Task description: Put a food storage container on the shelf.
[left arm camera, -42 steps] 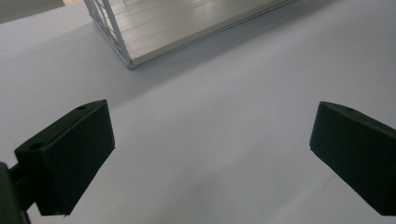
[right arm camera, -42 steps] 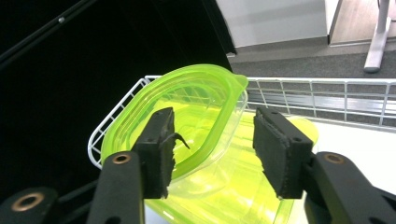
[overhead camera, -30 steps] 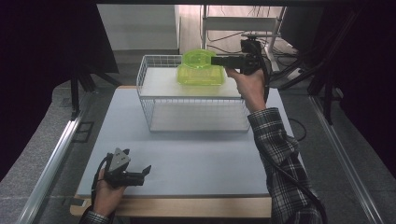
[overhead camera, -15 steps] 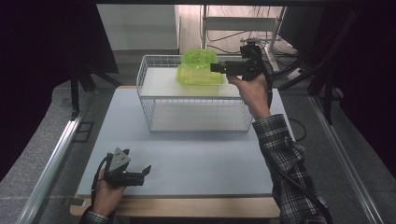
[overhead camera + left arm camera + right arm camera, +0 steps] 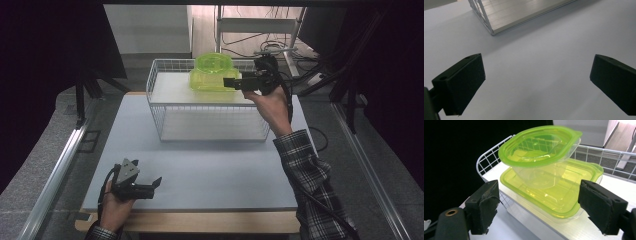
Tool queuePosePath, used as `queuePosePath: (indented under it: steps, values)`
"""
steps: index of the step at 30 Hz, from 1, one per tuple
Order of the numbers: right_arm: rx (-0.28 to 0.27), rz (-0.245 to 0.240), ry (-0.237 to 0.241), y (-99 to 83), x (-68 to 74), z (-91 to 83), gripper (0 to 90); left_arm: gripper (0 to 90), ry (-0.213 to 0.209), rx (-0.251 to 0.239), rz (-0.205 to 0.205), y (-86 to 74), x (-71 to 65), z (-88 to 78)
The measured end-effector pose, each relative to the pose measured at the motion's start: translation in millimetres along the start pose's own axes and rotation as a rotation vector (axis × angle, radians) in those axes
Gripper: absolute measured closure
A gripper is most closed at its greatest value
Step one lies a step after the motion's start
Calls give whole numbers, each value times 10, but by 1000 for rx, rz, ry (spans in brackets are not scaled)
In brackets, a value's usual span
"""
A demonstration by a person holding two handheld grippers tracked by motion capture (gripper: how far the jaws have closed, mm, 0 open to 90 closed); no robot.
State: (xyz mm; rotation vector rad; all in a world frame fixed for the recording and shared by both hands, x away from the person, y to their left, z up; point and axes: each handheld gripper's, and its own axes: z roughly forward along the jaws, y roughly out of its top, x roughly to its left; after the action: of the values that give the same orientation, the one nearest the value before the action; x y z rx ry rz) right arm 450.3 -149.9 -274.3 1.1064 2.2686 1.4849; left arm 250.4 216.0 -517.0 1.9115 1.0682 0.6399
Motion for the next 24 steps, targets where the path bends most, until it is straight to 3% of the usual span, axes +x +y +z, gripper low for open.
queuePosePath:
  steps: [24]
  values:
    - [42,-89,-10,-290,45,-70,78,0,-1,-13,-6,-1,4,-13]
